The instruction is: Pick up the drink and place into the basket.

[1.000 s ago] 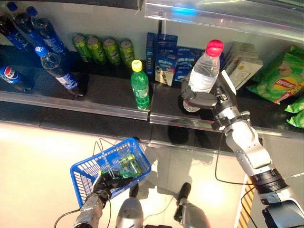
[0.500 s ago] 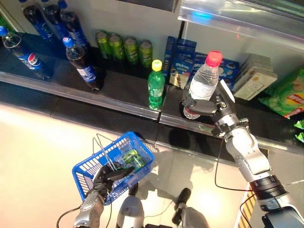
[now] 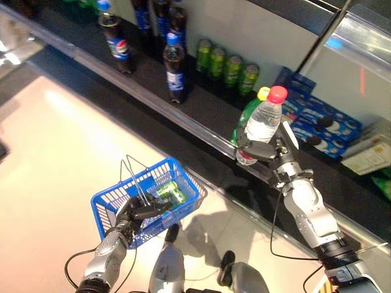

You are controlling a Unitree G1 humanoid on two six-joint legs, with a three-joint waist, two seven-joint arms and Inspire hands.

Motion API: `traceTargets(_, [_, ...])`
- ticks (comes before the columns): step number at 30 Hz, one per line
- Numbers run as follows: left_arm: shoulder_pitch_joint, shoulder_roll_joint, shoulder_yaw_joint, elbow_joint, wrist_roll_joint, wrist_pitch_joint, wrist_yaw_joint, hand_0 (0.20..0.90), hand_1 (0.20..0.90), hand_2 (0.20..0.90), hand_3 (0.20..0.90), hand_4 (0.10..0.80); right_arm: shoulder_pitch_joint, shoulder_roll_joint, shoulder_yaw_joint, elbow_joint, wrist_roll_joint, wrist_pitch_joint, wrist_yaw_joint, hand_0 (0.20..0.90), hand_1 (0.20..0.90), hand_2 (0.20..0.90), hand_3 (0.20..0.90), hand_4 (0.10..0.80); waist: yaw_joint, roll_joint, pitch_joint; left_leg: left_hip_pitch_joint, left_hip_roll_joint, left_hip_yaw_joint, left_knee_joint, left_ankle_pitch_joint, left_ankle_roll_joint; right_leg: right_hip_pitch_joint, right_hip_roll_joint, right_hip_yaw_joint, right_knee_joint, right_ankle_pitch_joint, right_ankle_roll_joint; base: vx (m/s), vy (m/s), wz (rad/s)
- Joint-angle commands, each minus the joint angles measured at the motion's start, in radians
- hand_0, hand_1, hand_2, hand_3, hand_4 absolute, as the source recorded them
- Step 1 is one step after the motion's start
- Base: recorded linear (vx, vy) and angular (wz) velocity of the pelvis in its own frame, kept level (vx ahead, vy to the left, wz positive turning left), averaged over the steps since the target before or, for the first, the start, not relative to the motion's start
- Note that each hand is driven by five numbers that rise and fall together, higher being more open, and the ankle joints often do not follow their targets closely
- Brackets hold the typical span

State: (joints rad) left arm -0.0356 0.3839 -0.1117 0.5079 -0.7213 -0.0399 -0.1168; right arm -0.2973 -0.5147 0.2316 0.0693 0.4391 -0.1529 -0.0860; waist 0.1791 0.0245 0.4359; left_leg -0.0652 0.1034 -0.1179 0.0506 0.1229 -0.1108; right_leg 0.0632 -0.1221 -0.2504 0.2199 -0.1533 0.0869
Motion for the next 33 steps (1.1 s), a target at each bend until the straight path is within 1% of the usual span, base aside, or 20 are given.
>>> traceTargets(1, [-0.103,0.027,-0.045,-0.248,-0.089,-0.183,-0.124,0.3,0.3,0.3,0.2,0.1,-0.124,-0.025,-0.026,-0.06,-0.015,-0.162,-0.022,0.3,0.3,0.3,0.2,0.1,-0.004,-0.081,-0.23,-0.053,-0.024,0.116,0.083,-0.032,0.016,0.055,0.015,-0.015,-0.157,0.107,-0.027,-0.268,0.077,0.65])
traceTargets(2, [-0.101,0.022,-0.052,-0.266,-0.093,-0.184,-0.121,0.3,0.3,0.3,0.2,0.1,-0.122,-0.035,-0.026,-0.068,0.0,-0.157,-0.013,0.3,0.3,0.3,0.2,0.1,-0.019,-0.098,-0.234,-0.034,-0.037,0.135,0.154,-0.075,0.026,0.051,-0.005,-0.021,-0.171,0.123,-0.03,-0.25,0.129,0.65])
traceTargets(3, [-0.093,0.021,-0.062,-0.285,-0.103,-0.196,-0.113,0.3,0.3,0.3,0.2,0.1,-0.107,-0.043,-0.036,-0.083,0.009,-0.155,0.008,0.3,0.3,0.3,0.2,0.1,-0.036,-0.112,-0.242,-0.015,-0.057,0.13,0.214,-0.113,0.043,0.037,-0.021,-0.018,-0.178,0.142,-0.029,-0.223,0.158,0.63])
traceTargets(4, [-0.078,0.02,-0.06,-0.32,-0.113,-0.191,-0.116,0.3,0.3,0.3,0.2,0.1,-0.079,-0.057,-0.053,-0.103,0.021,-0.156,0.028,0.3,0.3,0.3,0.2,0.1,-0.053,-0.116,-0.26,0.008,-0.079,0.126,0.227,-0.135,0.056,0.016,-0.03,-0.019,-0.181,0.159,-0.025,-0.154,0.175,0.52])
traceTargets(5, [-0.072,0.018,-0.057,-0.351,-0.119,-0.172,-0.128,0.3,0.3,0.3,0.2,0.1,-0.052,-0.06,-0.068,-0.119,0.016,-0.153,0.03,0.3,0.3,0.3,0.2,0.1,-0.065,-0.107,-0.275,0.055,-0.083,0.13,0.182,-0.157,0.055,0.007,-0.027,-0.027,-0.184,0.168,-0.019,-0.077,0.213,0.47])
traceTargets(6, [-0.074,0.029,-0.069,-0.38,-0.128,-0.151,-0.153,0.3,0.3,0.3,0.2,0.1,-0.019,-0.043,-0.08,-0.132,-0.01,-0.154,0.014,0.3,0.3,0.3,0.2,0.1,-0.081,-0.085,-0.298,0.127,-0.061,0.16,0.051,-0.162,0.046,0.006,-0.021,-0.058,-0.196,0.178,-0.004,-0.022,0.15,0.37])
traceTargets(7, [-0.074,0.029,-0.069,-0.38,-0.128,-0.151,-0.153,0.3,0.3,0.3,0.2,0.1,-0.019,-0.043,-0.08,-0.132,-0.01,-0.154,0.014,0.3,0.3,0.3,0.2,0.1,-0.081,-0.085,-0.298,0.127,-0.061,0.16,0.051,-0.162,0.046,0.006,-0.021,-0.058,-0.196,0.178,-0.004,-0.01,0.115,0.63])
traceTargets(8, [-0.075,0.032,-0.076,-0.381,-0.127,-0.153,-0.164,0.3,0.3,0.3,0.2,0.1,-0.009,-0.038,-0.083,-0.136,-0.02,-0.155,0.007,0.3,0.3,0.3,0.2,0.1,-0.085,-0.079,-0.304,0.146,-0.053,0.172,0.006,-0.155,0.044,0.011,-0.019,-0.067,-0.205,0.181,0.0,-0.001,0.1,0.91])
traceTargets(9, [-0.076,0.04,-0.095,-0.409,-0.129,-0.142,-0.171,0.3,0.3,0.3,0.2,0.1,0.008,-0.029,-0.086,-0.161,-0.034,-0.14,-0.013,0.3,0.3,0.3,0.2,0.1,-0.089,-0.07,-0.317,0.173,-0.047,0.183,-0.063,-0.147,0.042,0.021,-0.018,-0.08,-0.231,0.191,0.012,0.0,0.141,0.88])
traceTargets(10, [-0.076,0.042,-0.1,-0.417,-0.131,-0.142,-0.174,0.3,0.3,0.3,0.2,0.1,0.01,-0.029,-0.086,-0.166,-0.03,-0.135,-0.017,0.3,0.3,0.3,0.2,0.1,-0.09,-0.068,-0.32,0.178,-0.046,0.185,-0.075,-0.146,0.043,0.025,-0.018,-0.083,-0.238,0.194,0.015,0.003,0.176,0.51])
traceTargets(14, [-0.069,0.05,-0.119,-0.461,-0.129,-0.151,-0.187,0.3,0.3,0.3,0.2,0.1,0.023,-0.02,-0.085,-0.182,-0.039,-0.126,-0.025,0.3,0.3,0.3,0.2,0.1,-0.086,-0.062,-0.328,0.201,-0.059,0.185,-0.119,-0.141,0.048,0.035,-0.029,-0.09,-0.258,0.212,0.035,0.004,0.123,0.09])
traceTargets(15, [-0.065,0.057,-0.121,-0.483,-0.133,-0.144,-0.192,0.3,0.3,0.3,0.2,0.1,0.037,-0.012,-0.087,-0.184,-0.046,-0.128,-0.024,0.3,0.3,0.3,0.2,0.1,-0.083,-0.06,-0.331,0.208,-0.067,0.187,-0.123,-0.144,0.054,0.037,-0.037,-0.09,-0.26,0.219,0.044,0.011,0.116,0.26])
traceTargets(19, [-0.065,0.08,-0.123,-0.544,-0.157,-0.135,-0.214,0.3,0.3,0.3,0.2,0.1,0.064,-0.011,-0.085,-0.198,-0.041,-0.132,-0.009,0.3,0.3,0.3,0.2,0.1,-0.078,-0.064,-0.336,0.215,-0.083,0.193,-0.12,-0.155,0.07,0.032,-0.058,-0.087,-0.255,0.231,0.059,0.008,0.116,0.09])
traceTargets(23, [-0.089,0.086,-0.131,-0.604,-0.183,-0.113,-0.232,0.3,0.3,0.3,0.2,0.1,0.063,-0.004,-0.076,-0.2,-0.044,-0.124,-0.008,0.3,0.3,0.3,0.2,0.1,-0.072,-0.071,-0.339,0.221,-0.091,0.198,-0.119,-0.163,0.08,0.024,-0.072,-0.09,-0.251,0.241,0.069,0.004,0.072,0.02])
traceTargets(29, [-0.111,0.097,-0.143,-0.672,-0.192,-0.098,-0.249,0.3,0.3,0.3,0.2,0.1,0.052,-0.006,-0.063,-0.205,-0.032,-0.108,-0.001,0.3,0.3,0.3,0.2,0.1,-0.064,-0.076,-0.343,0.223,-0.094,0.199,-0.119,-0.169,0.086,0.023,-0.081,-0.091,-0.252,0.244,0.075,0.004,0.025,-0.01])
traceTargets(33, [-0.131,0.108,-0.151,-0.733,-0.179,-0.105,-0.267,0.3,0.3,0.3,0.2,0.1,0.042,-0.005,-0.04,-0.212,-0.034,-0.091,0.02,0.3,0.3,0.3,0.2,0.1,-0.057,-0.079,-0.351,0.223,-0.094,0.2,-0.121,-0.17,0.086,0.032,-0.083,-0.094,-0.262,0.242,0.076,0.004,0.017,0.01])
